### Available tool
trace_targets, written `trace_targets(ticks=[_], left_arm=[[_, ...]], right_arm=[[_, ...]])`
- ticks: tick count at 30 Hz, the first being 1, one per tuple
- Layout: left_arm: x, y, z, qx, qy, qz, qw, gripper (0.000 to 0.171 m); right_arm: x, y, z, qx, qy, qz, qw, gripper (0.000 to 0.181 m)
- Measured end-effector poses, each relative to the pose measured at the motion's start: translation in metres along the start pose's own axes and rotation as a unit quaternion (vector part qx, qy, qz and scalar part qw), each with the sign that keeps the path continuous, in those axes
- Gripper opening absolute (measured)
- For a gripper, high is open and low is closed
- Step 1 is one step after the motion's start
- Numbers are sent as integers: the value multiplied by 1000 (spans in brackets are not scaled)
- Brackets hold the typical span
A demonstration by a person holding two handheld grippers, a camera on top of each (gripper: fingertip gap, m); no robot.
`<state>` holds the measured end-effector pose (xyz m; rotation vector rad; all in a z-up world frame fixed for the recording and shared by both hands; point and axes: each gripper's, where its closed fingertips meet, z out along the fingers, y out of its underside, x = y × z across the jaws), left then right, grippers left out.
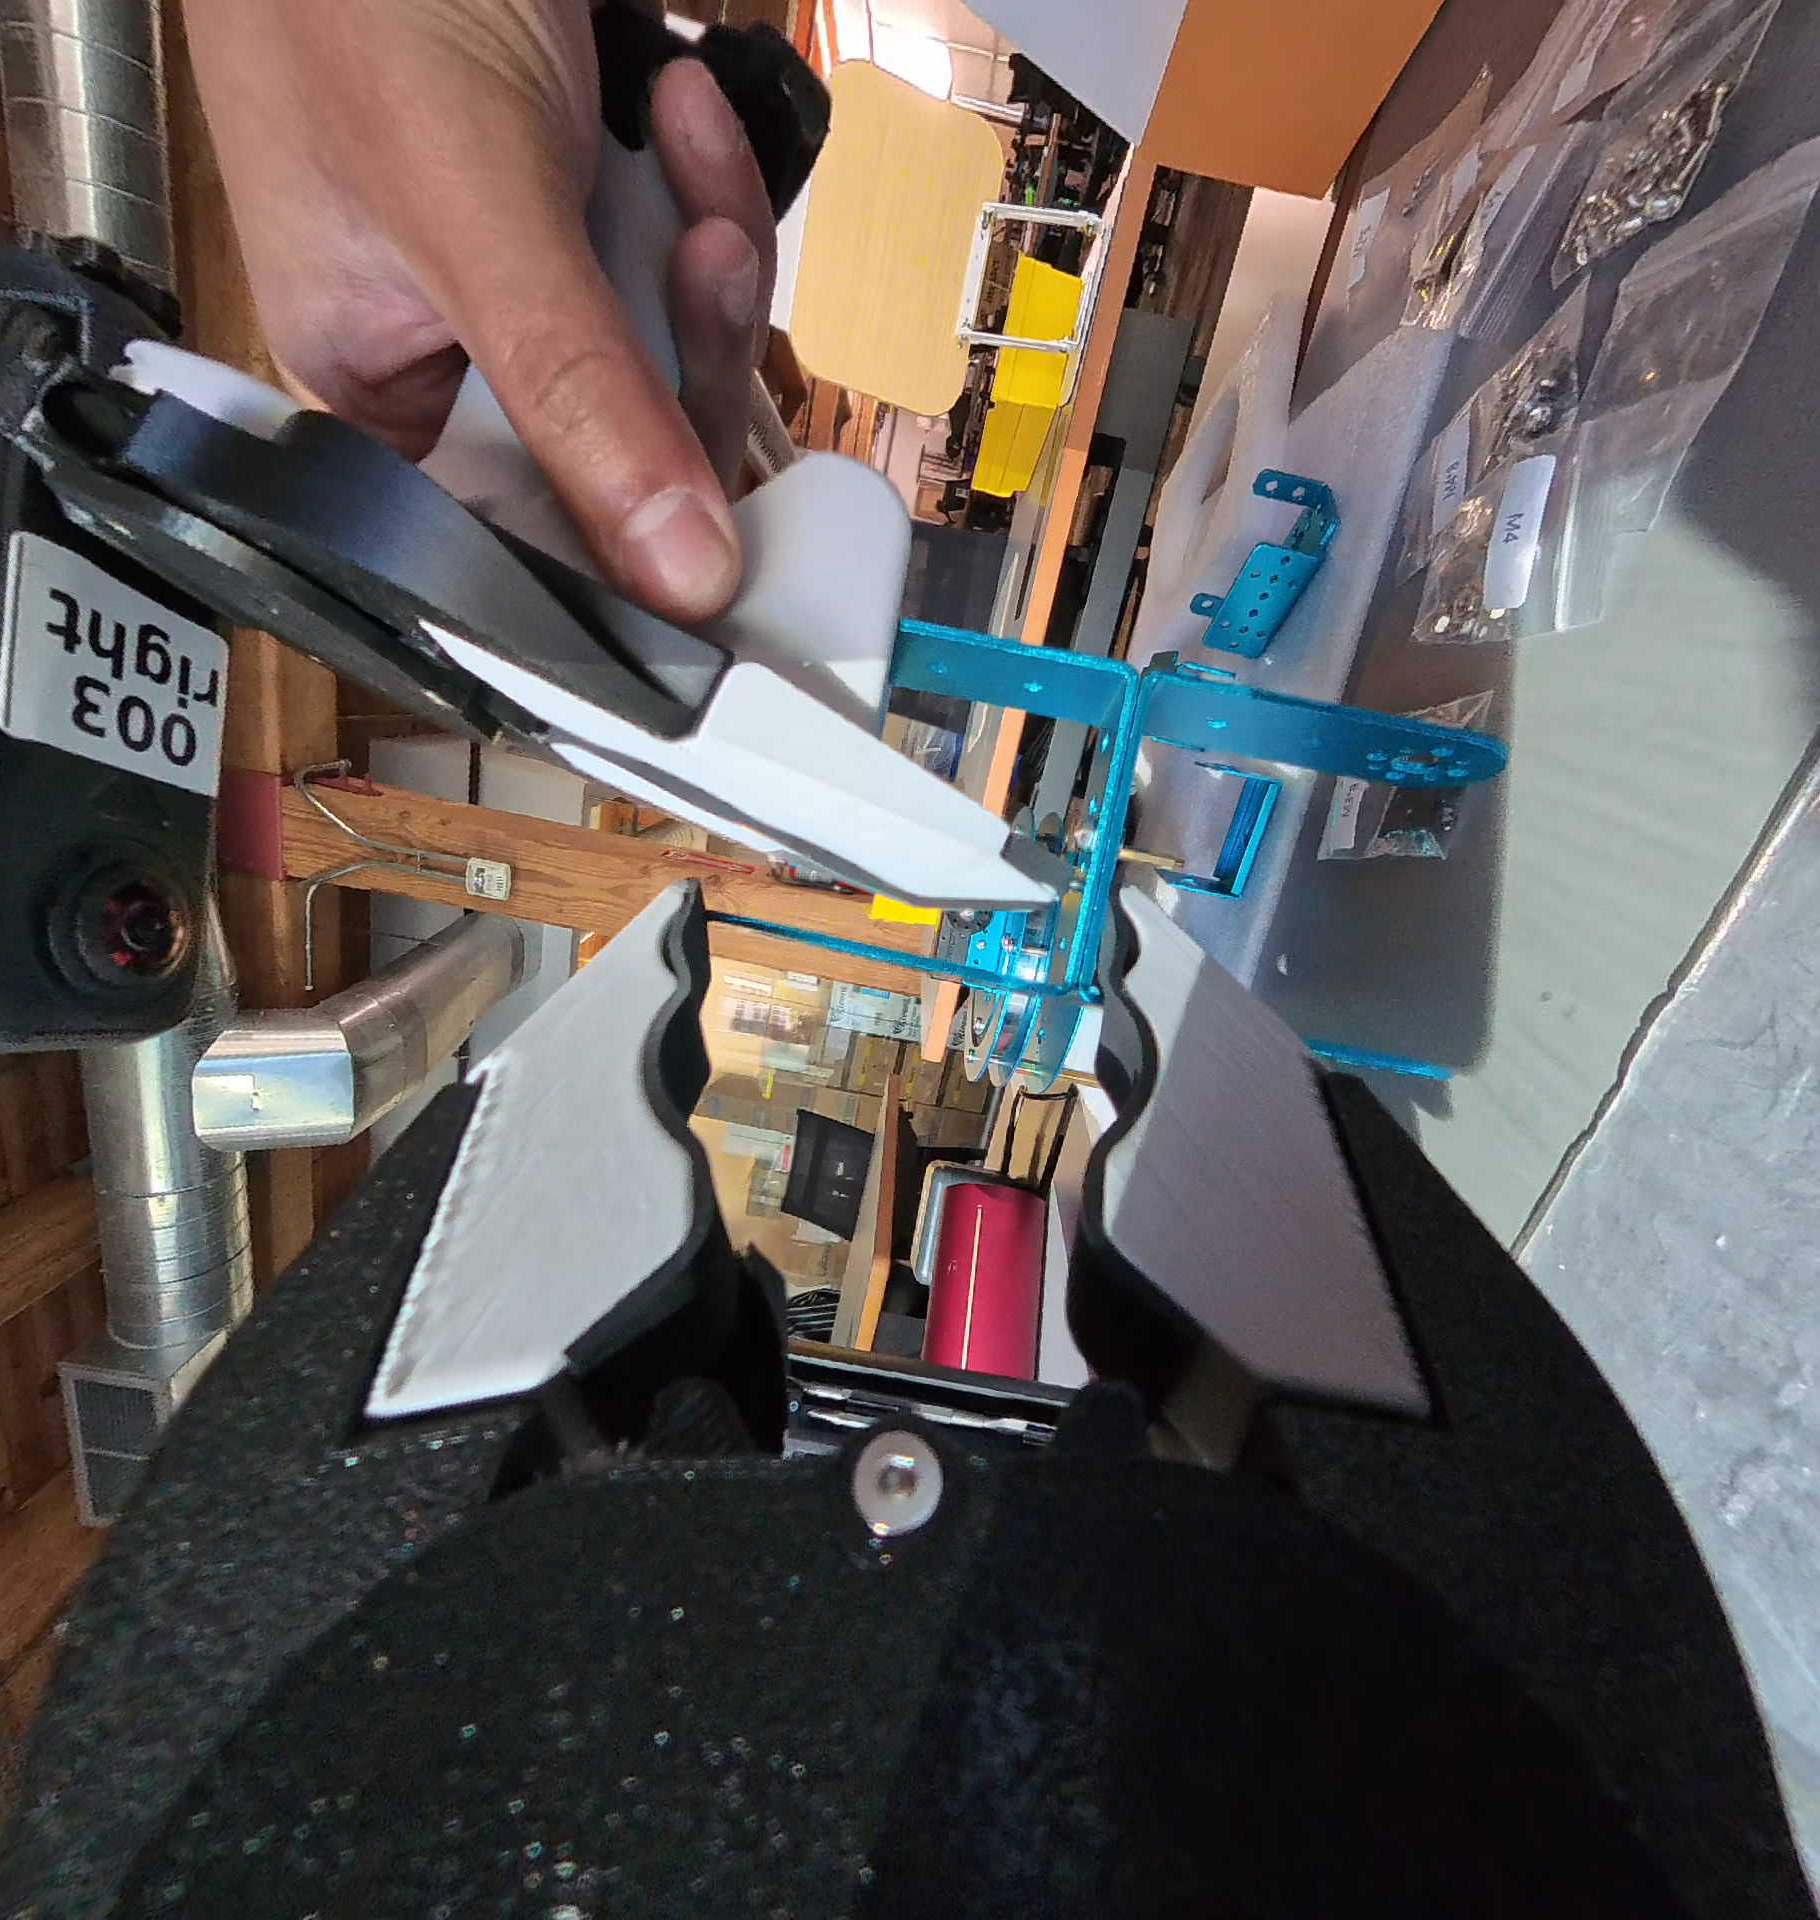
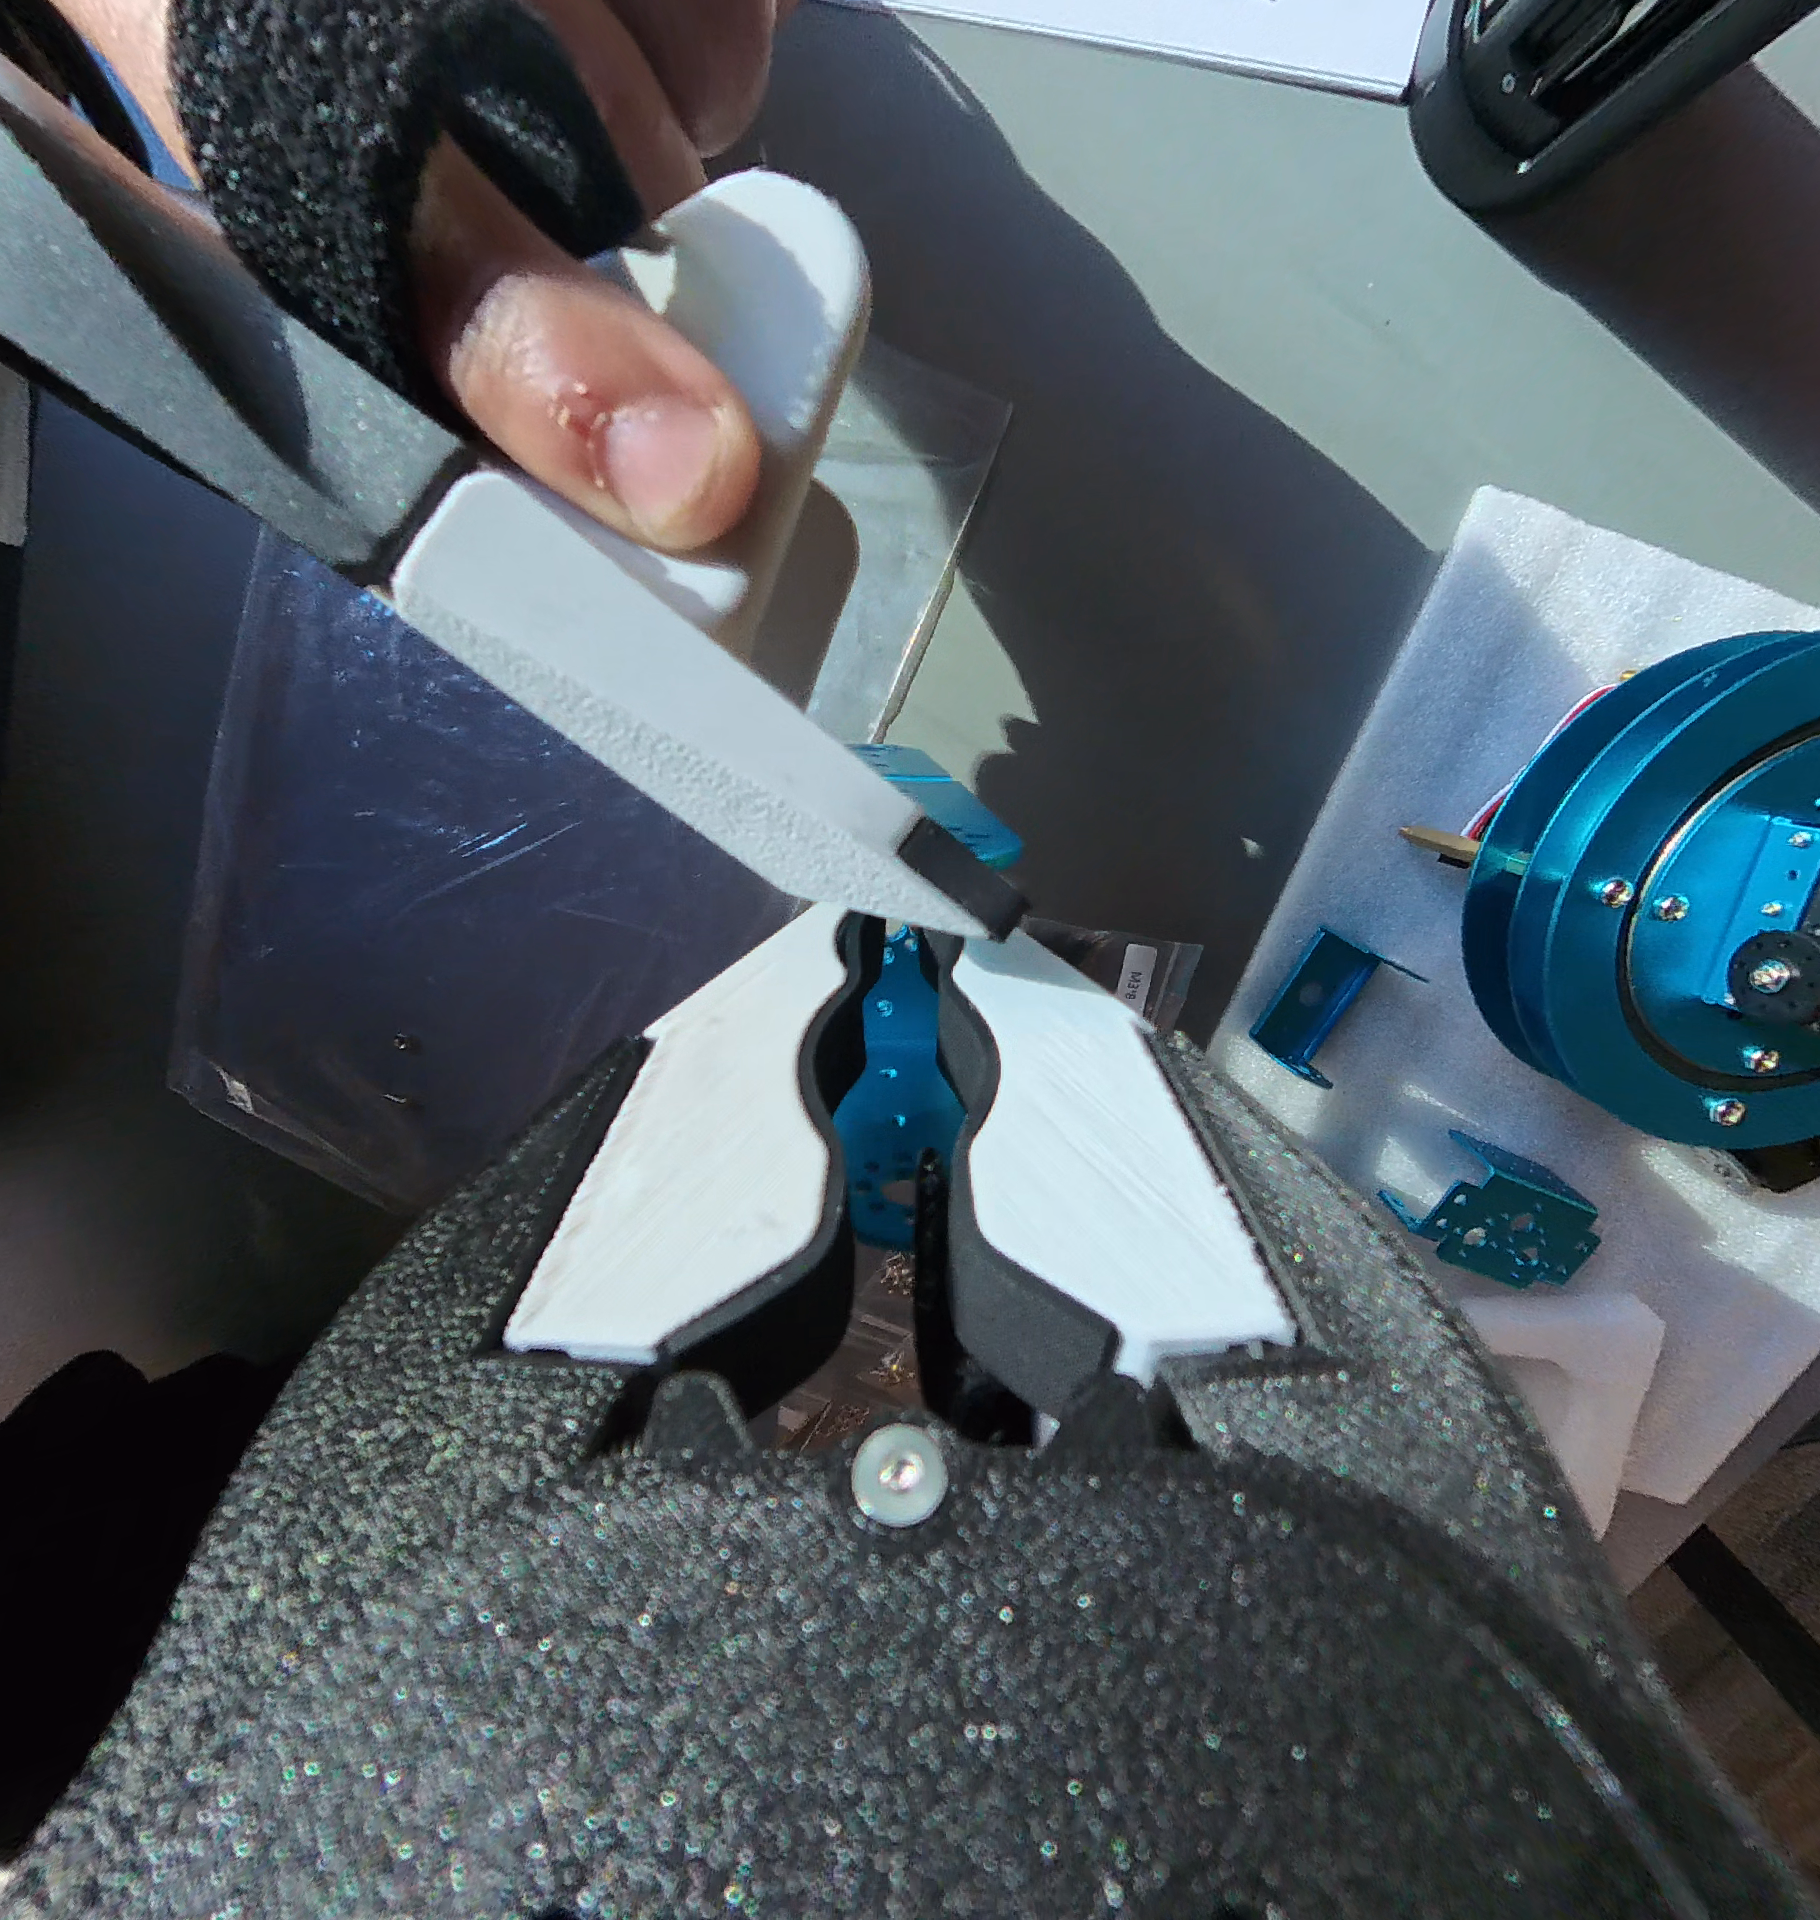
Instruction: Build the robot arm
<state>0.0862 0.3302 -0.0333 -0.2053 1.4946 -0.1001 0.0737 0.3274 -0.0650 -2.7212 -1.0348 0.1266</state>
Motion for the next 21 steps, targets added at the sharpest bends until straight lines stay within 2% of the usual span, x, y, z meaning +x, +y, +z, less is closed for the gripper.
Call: trace_targets(ticks=[21], left_arm=[[0,1,1,2,-6,3,1000,74]], right_arm=[[0,-1,1,8,-3,-2,1000,4]])
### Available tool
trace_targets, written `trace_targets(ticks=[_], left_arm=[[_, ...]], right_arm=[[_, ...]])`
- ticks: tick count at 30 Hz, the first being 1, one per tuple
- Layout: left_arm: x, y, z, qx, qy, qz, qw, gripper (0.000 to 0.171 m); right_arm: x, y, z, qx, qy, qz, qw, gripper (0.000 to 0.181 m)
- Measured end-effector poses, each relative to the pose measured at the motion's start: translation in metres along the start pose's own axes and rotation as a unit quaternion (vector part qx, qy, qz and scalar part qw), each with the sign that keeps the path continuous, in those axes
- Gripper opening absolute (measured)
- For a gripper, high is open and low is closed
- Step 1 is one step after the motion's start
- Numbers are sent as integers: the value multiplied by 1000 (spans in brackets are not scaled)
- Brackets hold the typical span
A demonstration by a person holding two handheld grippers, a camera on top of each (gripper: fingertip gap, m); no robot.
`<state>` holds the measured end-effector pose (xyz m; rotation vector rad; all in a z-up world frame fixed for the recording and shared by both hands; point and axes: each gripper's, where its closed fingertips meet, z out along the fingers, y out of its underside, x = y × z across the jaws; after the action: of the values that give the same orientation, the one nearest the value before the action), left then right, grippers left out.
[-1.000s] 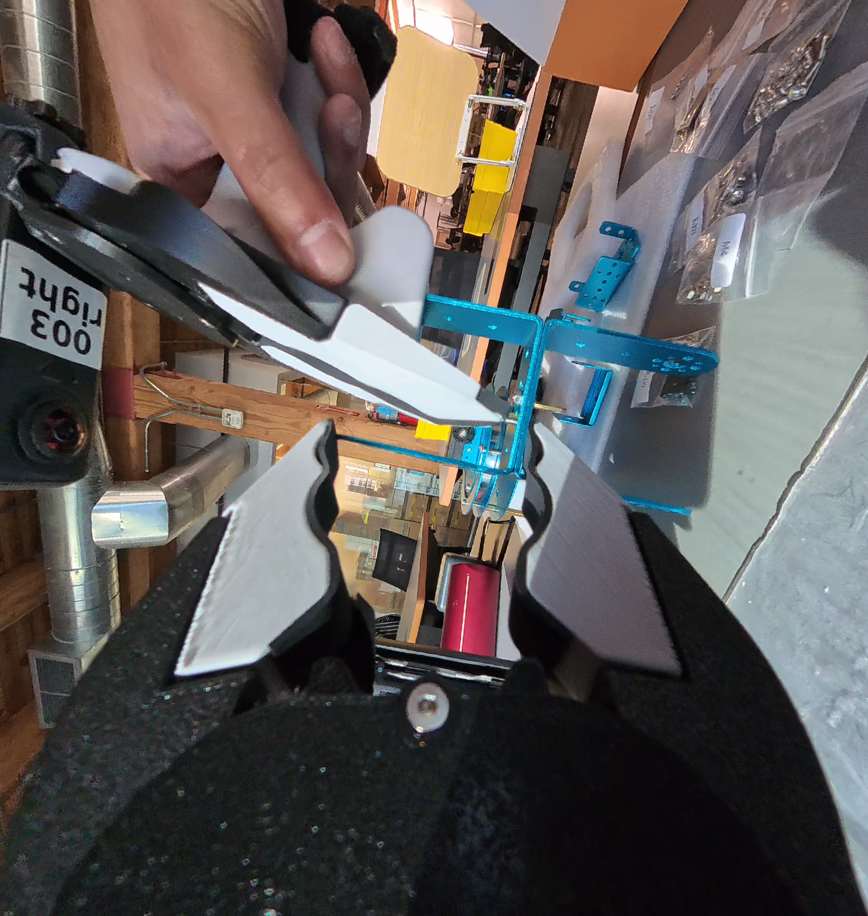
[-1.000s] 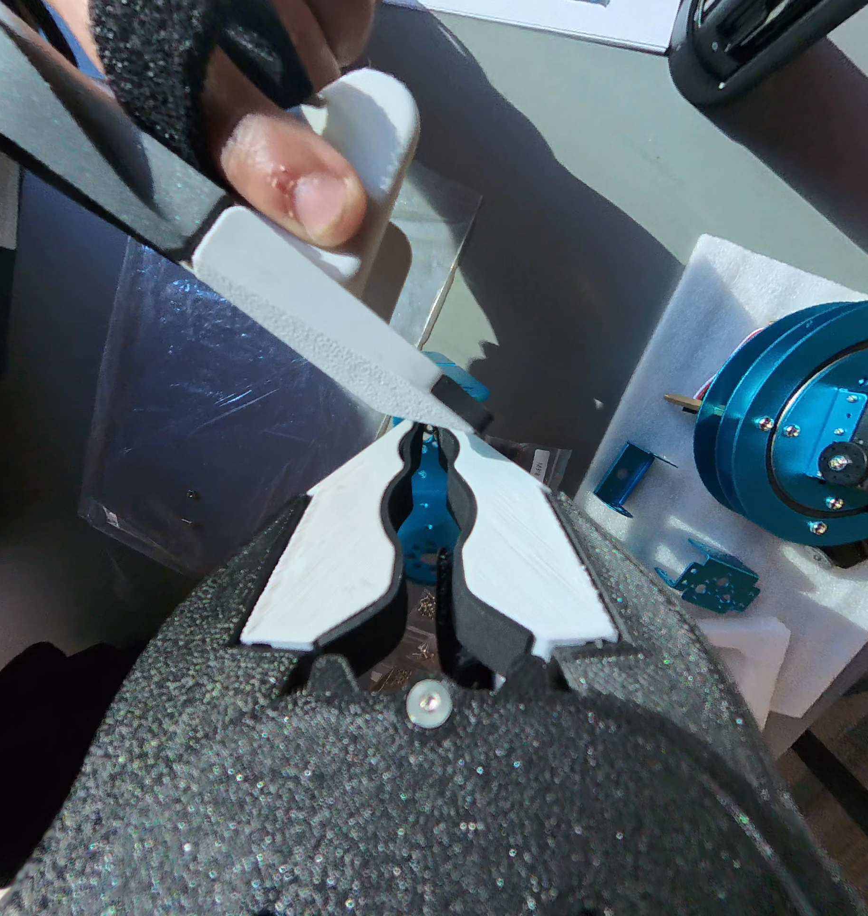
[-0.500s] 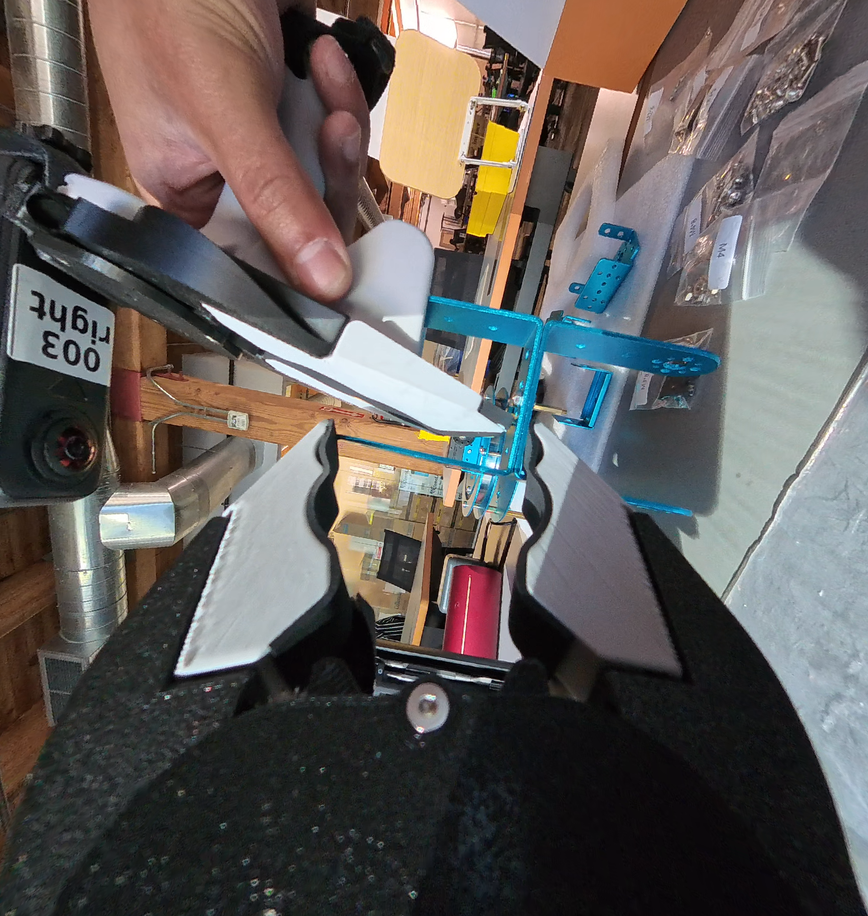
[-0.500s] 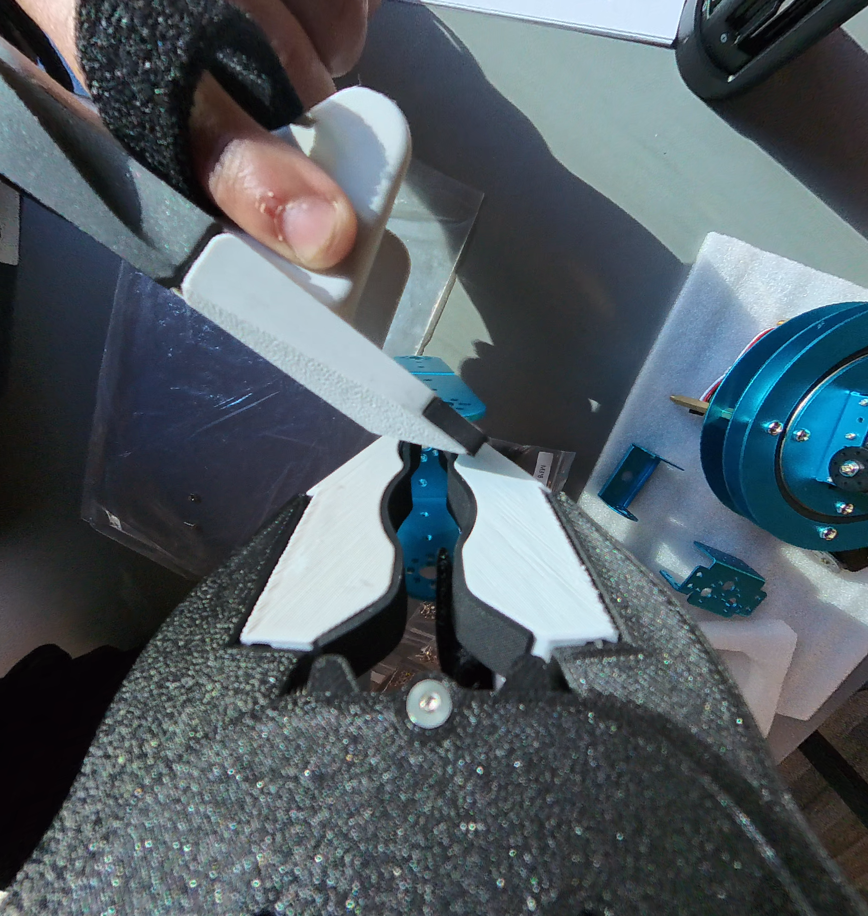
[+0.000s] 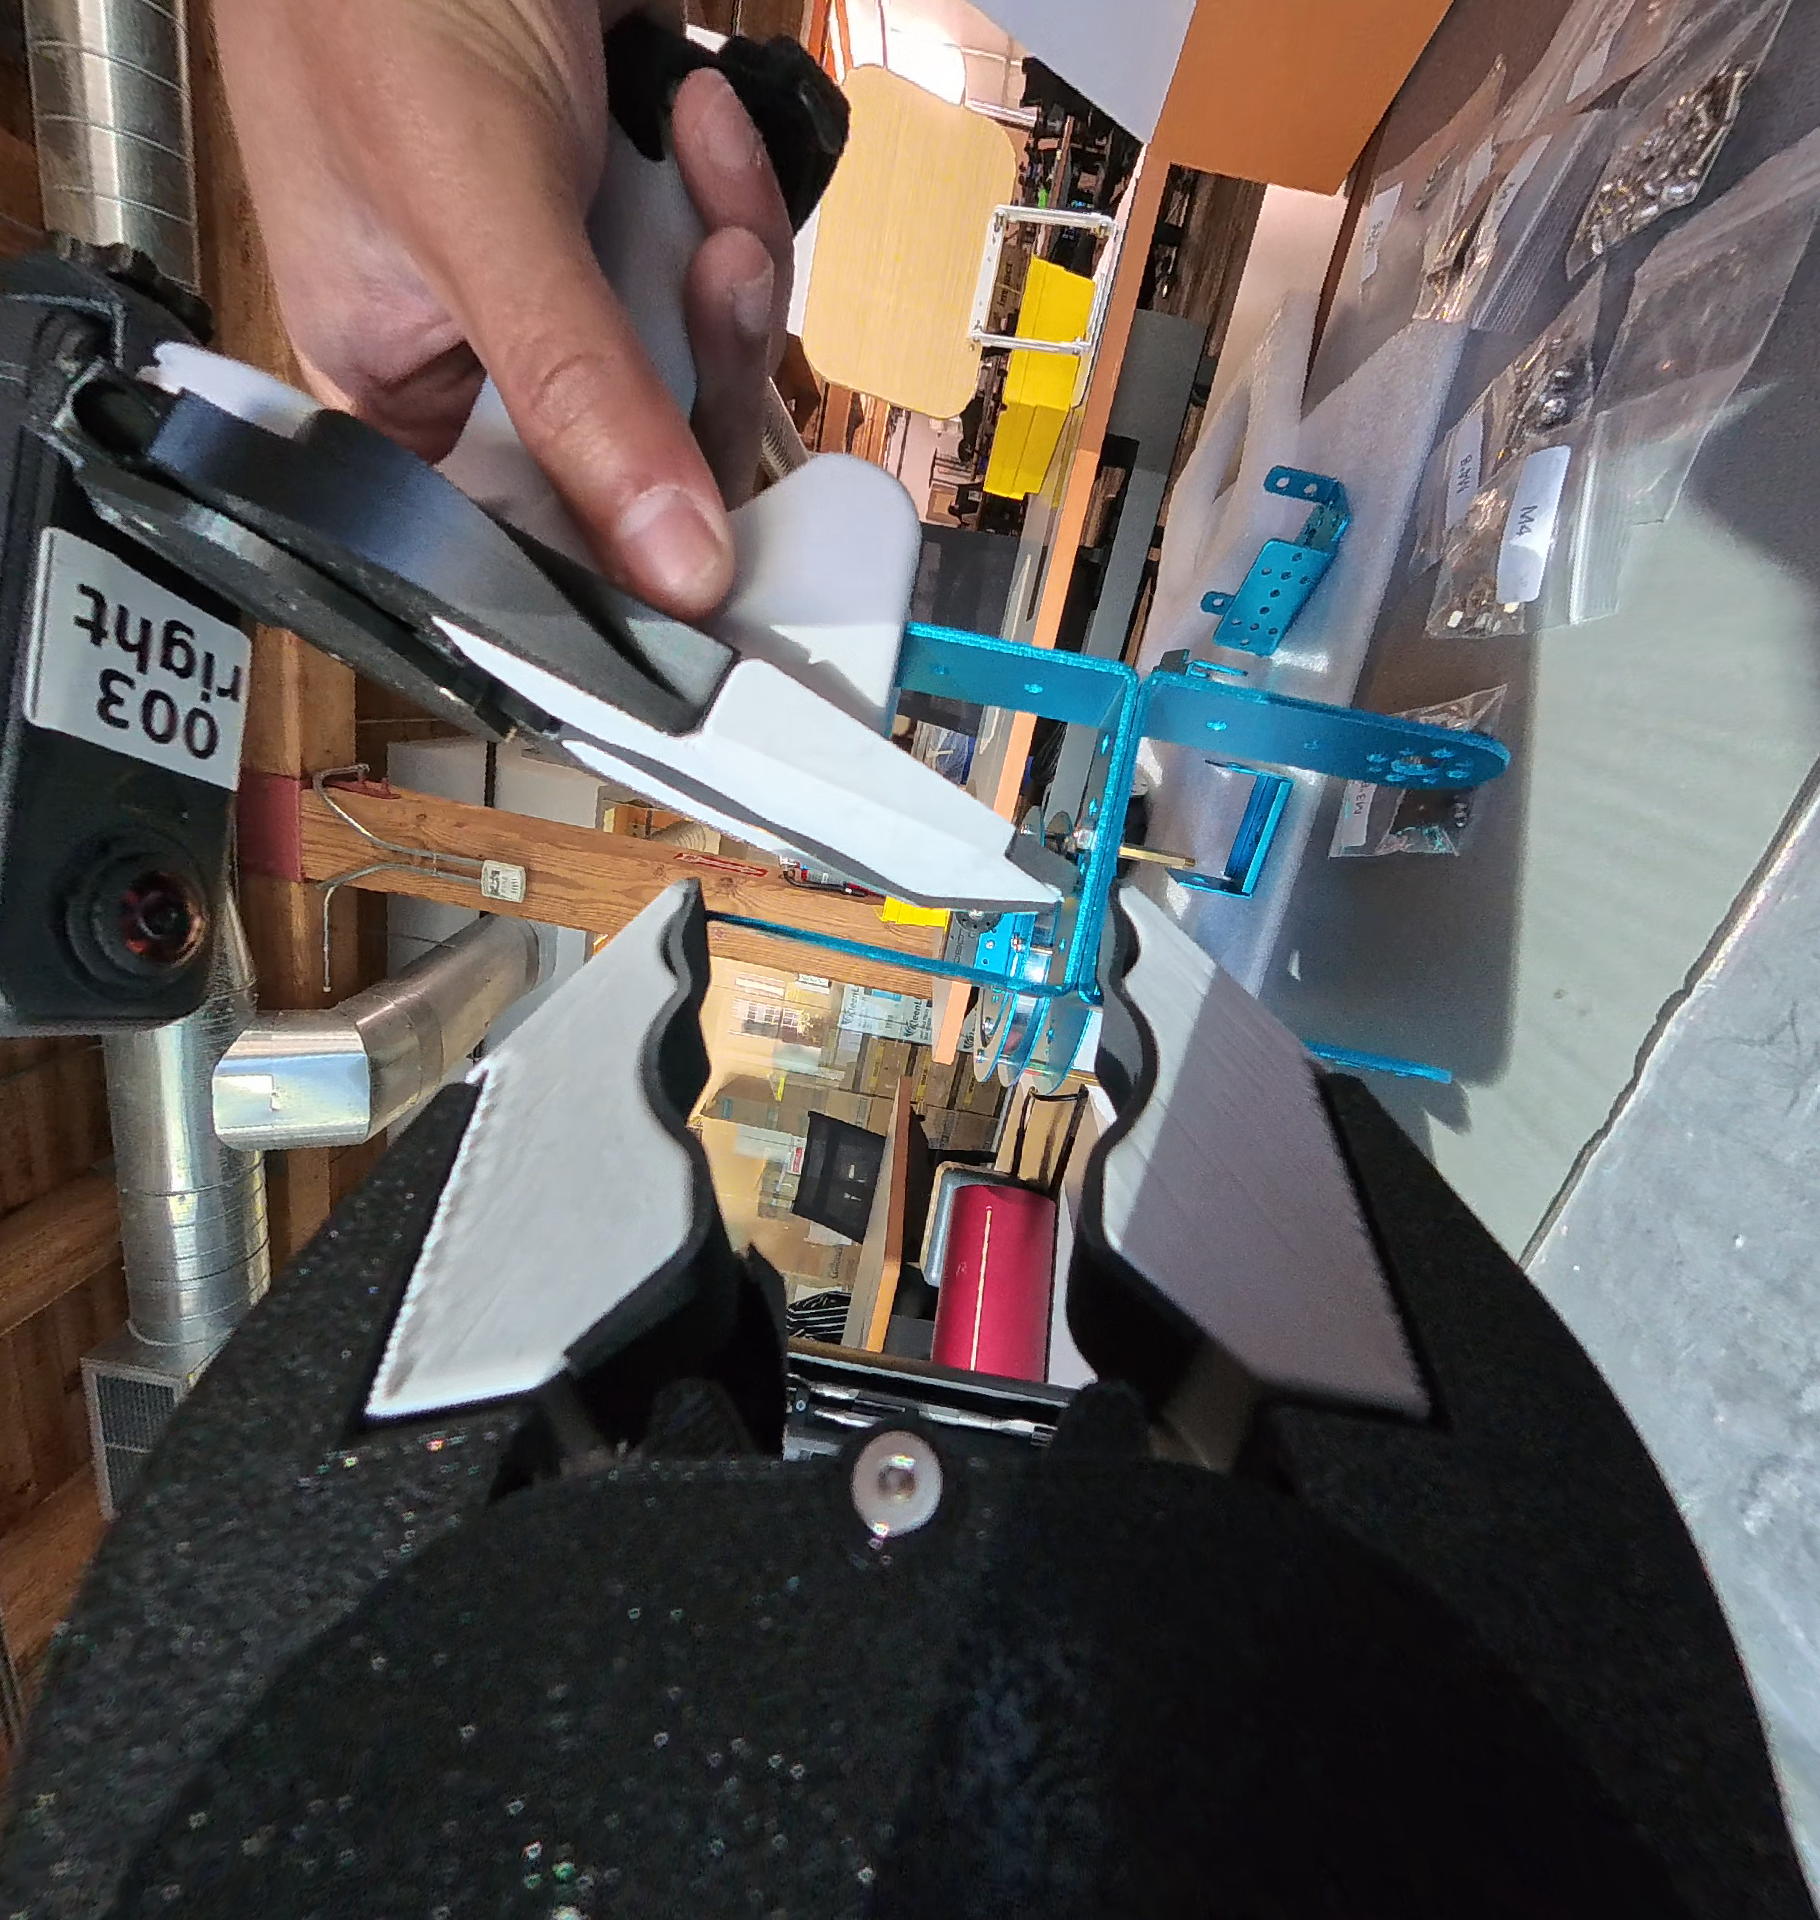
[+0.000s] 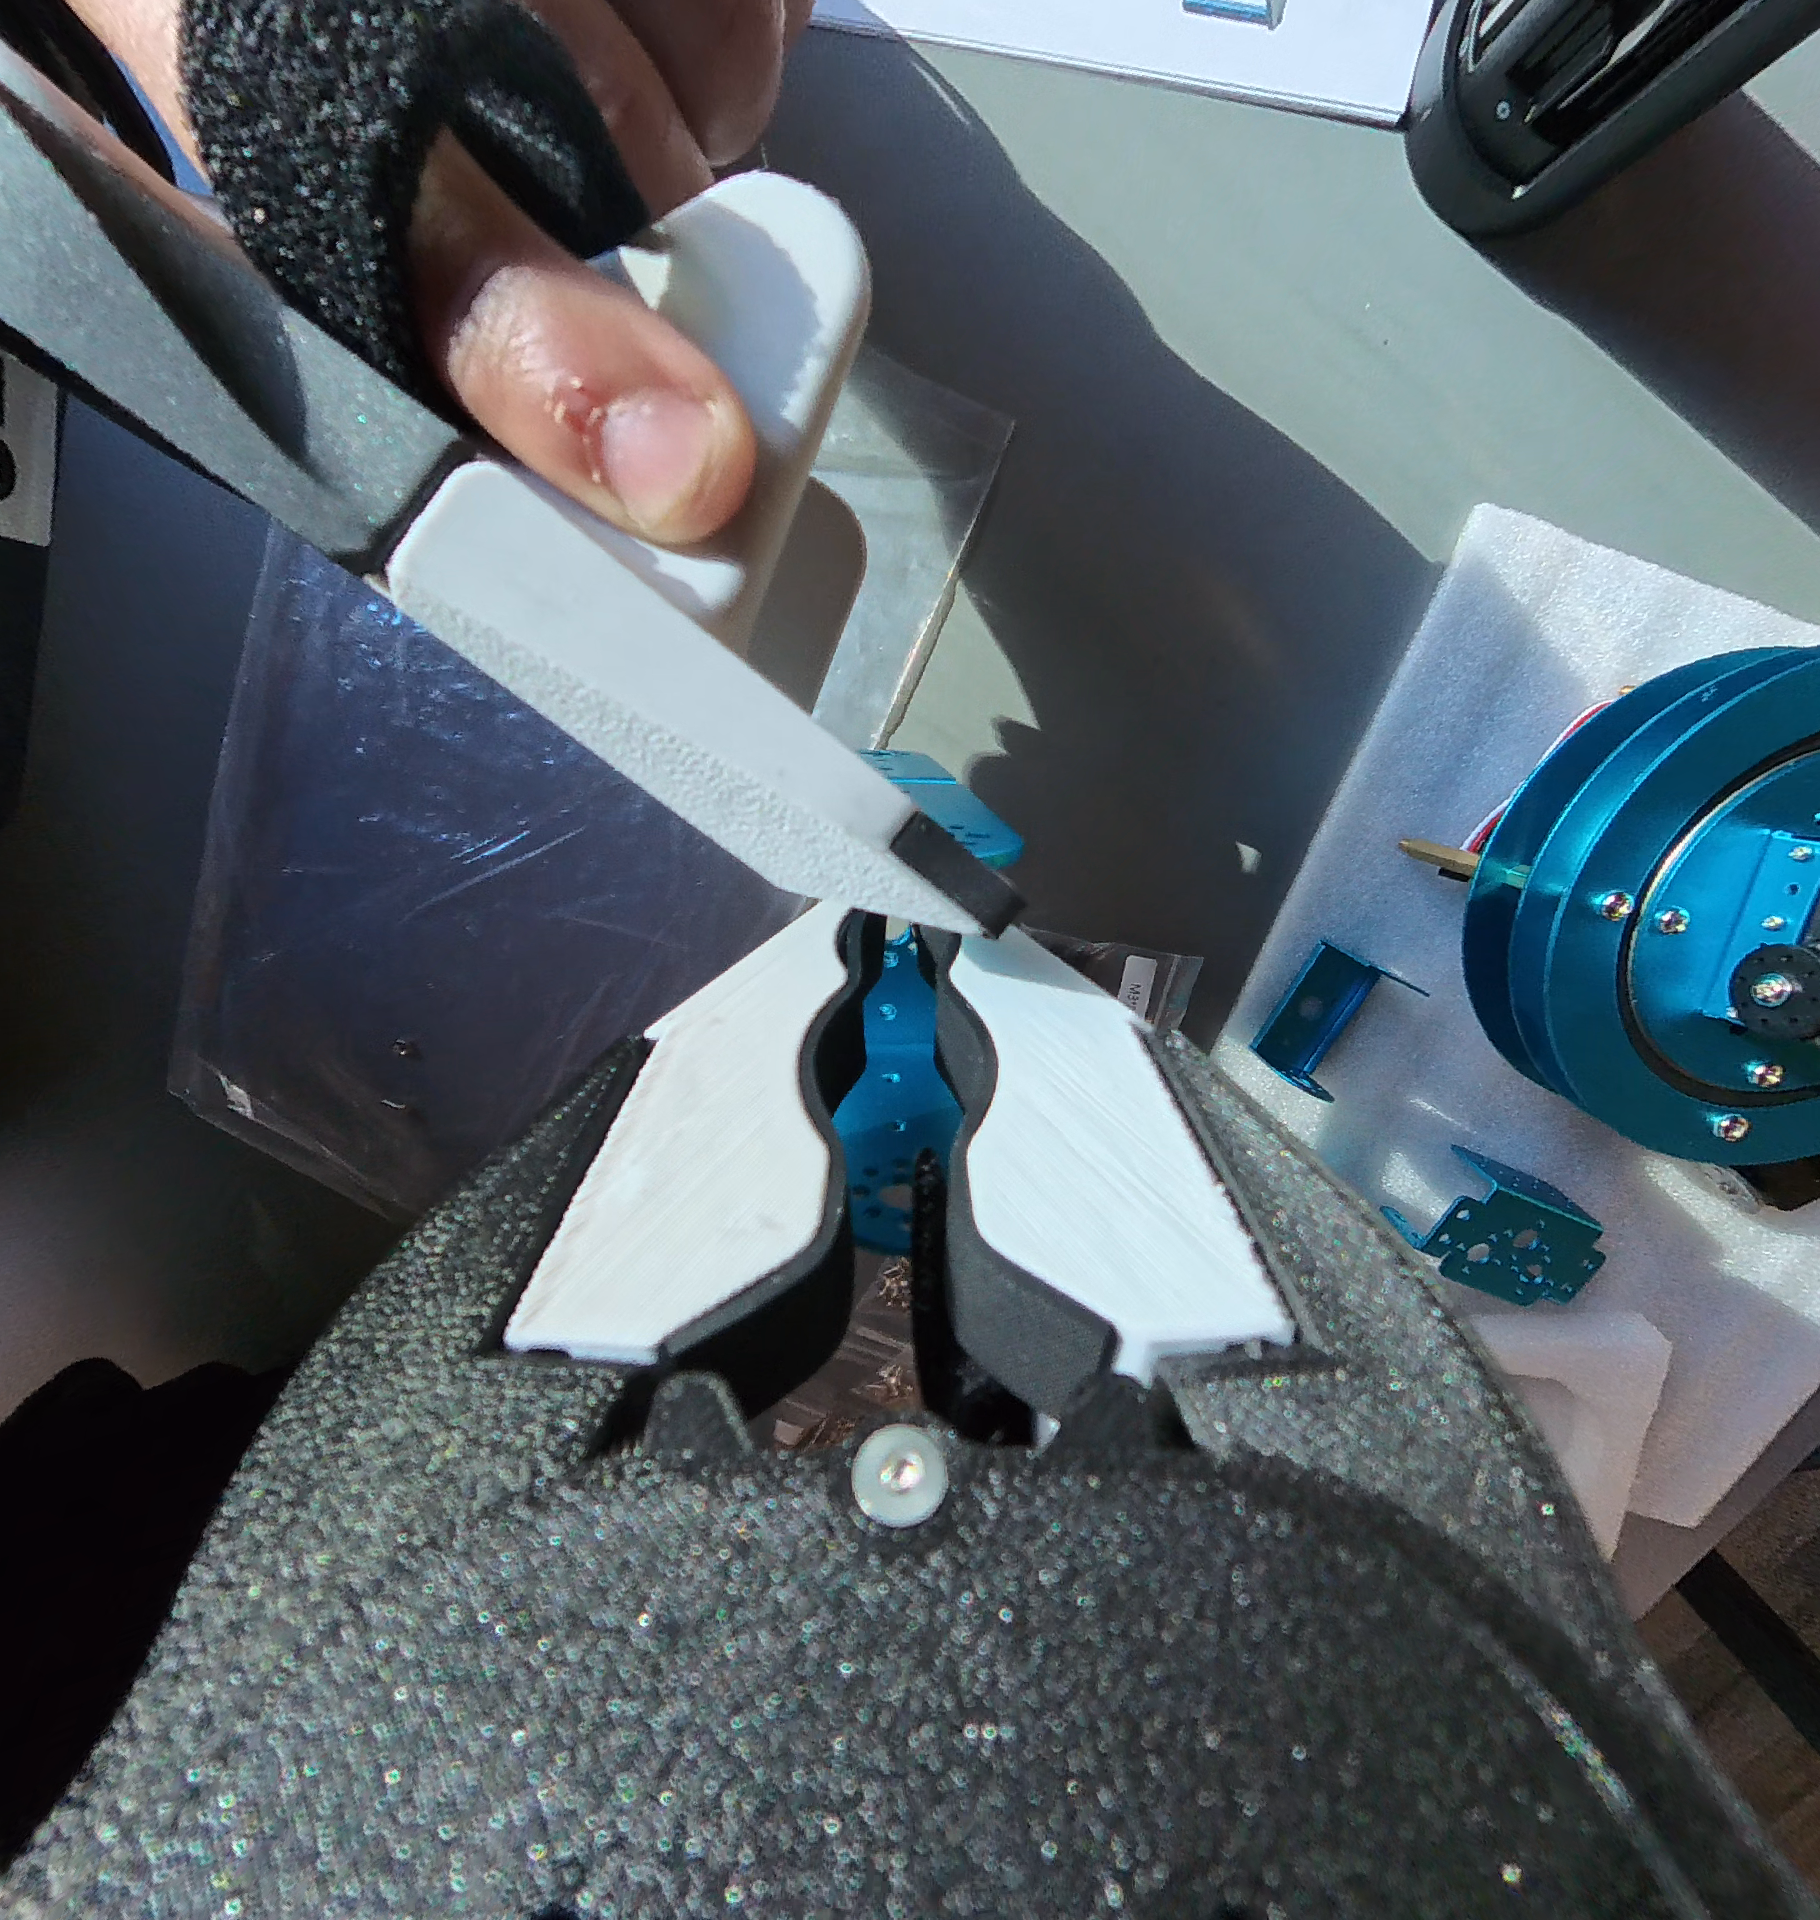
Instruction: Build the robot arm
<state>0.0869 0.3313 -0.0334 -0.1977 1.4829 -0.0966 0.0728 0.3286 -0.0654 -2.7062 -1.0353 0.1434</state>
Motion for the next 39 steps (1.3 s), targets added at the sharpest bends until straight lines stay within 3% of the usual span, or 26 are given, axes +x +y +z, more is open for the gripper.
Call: trace_targets(ticks=[17,26,29,32,35,39], left_arm=[[2,1,1,-1,1,2,1000,74],[-1,6,2,-9,-3,0,1000,74],[-4,6,1,-7,-7,1,1000,74],[-6,7,1,-5,-13,3,1000,74],[-8,8,0,-8,-19,13,1000,74],[-9,6,-1,-3,-21,11,1000,74]], right_arm=[[6,3,-16,19,31,4,999,10],[-4,2,-5,-6,53,-42,998,36],[-4,0,-8,2,59,-48,997,36],[-10,-6,-22,43,50,-60,996,35],[-15,-13,-53,125,34,-71,989,32],[12,-13,-93,250,39,-41,967,22]])
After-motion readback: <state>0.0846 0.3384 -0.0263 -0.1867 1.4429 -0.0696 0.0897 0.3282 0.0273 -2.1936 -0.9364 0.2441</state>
